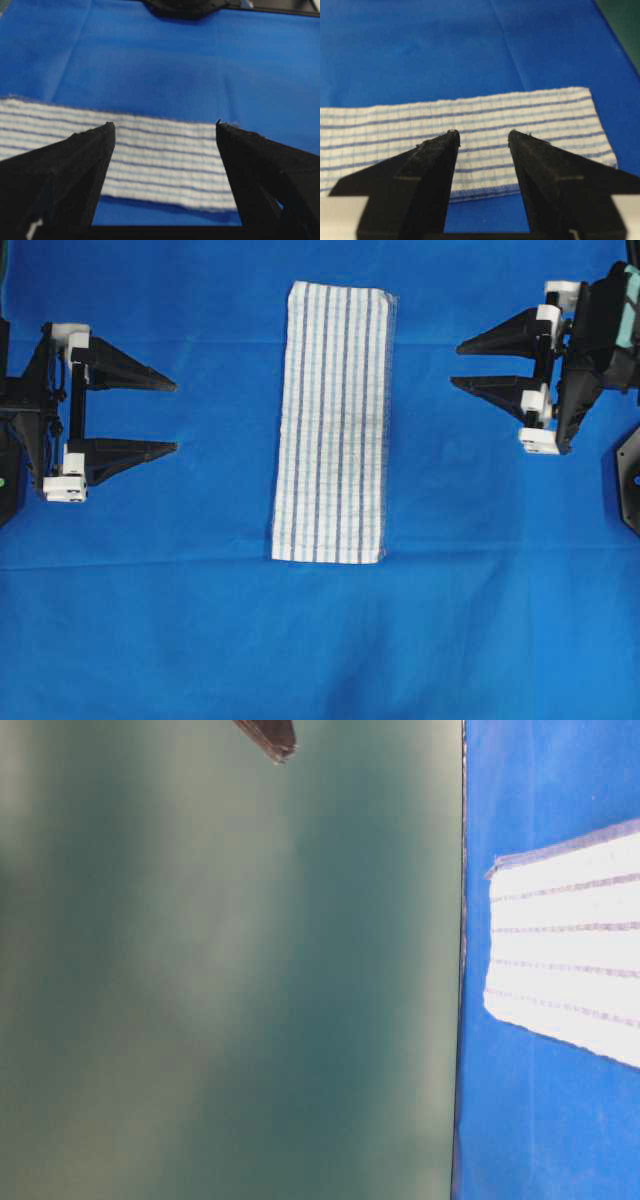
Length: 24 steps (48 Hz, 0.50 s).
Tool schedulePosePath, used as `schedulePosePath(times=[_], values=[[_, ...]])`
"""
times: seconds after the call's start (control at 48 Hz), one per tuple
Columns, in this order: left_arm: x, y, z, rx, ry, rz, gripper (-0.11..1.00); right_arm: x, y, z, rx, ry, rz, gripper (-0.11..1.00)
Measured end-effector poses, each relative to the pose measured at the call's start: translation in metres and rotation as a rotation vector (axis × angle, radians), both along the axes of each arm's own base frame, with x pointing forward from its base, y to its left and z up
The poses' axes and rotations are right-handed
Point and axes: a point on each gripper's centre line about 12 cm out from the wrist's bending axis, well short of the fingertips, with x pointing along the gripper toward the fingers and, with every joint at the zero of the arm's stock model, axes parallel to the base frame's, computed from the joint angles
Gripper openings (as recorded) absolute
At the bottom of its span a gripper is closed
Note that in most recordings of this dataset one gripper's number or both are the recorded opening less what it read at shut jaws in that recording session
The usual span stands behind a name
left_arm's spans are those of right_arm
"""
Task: Fold the blue towel.
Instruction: 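Release the vertical strip and move both grippers apart, then grasp the strip's top corners with both grippers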
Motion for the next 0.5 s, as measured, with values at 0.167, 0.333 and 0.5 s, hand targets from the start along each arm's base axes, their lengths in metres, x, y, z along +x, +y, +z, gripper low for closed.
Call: schedulePosePath(times=[0.167,0.333,0.5], values=[[0.006,0.019,-0.004,0.013,-0.014,0.075,0.77,0.010,-0.010,-0.006,0.007,0.008,-0.019,0.64],[0.022,0.049,-0.011,0.037,0.022,0.169,0.88,0.021,-0.033,-0.010,0.015,0.006,-0.078,0.67],[0.047,0.089,-0.027,0.028,0.099,0.276,0.91,0.030,-0.068,-0.016,0.020,0.035,-0.170,0.67]])
